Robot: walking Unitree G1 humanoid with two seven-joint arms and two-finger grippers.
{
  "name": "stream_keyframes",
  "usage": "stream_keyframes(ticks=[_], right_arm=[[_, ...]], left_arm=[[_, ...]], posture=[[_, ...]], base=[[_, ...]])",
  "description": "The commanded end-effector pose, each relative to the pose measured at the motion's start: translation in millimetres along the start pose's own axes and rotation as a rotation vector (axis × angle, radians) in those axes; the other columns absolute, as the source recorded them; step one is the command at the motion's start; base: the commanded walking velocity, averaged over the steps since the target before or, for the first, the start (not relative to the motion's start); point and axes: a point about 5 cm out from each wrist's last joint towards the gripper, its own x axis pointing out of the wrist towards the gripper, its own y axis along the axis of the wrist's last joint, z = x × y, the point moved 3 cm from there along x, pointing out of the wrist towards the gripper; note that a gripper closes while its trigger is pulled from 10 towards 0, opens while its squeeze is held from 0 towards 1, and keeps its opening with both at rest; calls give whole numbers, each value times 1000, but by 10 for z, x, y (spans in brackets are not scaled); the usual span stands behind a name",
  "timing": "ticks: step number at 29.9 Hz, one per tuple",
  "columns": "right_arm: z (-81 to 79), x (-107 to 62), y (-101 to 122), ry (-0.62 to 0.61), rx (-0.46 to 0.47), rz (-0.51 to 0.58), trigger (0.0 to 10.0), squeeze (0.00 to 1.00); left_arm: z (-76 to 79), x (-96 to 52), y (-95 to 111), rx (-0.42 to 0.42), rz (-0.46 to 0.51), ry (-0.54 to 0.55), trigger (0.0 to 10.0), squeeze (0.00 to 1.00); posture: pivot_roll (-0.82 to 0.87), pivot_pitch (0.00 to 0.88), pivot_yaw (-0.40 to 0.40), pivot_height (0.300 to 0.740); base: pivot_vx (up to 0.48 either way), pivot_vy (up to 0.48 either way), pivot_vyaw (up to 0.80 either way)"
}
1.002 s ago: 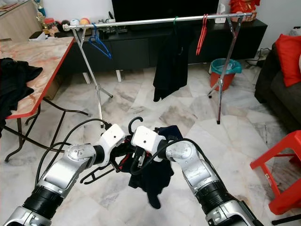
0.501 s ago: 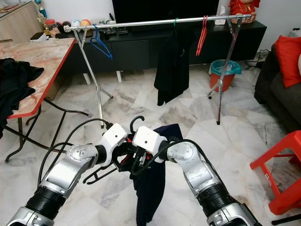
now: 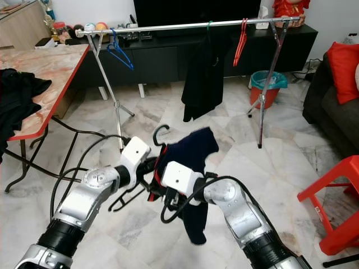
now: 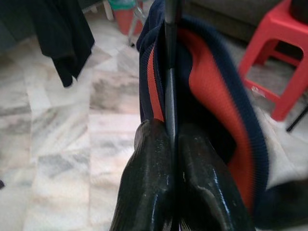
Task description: Hang hanger
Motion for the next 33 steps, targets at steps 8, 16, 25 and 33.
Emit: stream_keyframes(ticks=[8,16,25,33], right_arm=[[-141,-62,1,63,-33,-46,10000,1000],[-252,-273,-89,107,-45,-99,10000,1000],[153,-860,-33,-18,-96,-150,10000,0],[448,-1239,171,-81,-80,-26,10000,0]], left_arm=[[-57,0,189,-6,98,30,10000,0],[-45,-13,169,-1,92,7,10000,0],[52,-62,72,26,52,-84,10000,0],[203,-165,-69,56,-19,-241,10000,0]], posture=[[42,0,61,740],[34,0,61,740],[25,0,63,740],[23,0,69,740]], base=[[0,0,0],[0,0,0],[0,0,0],[0,0,0]])
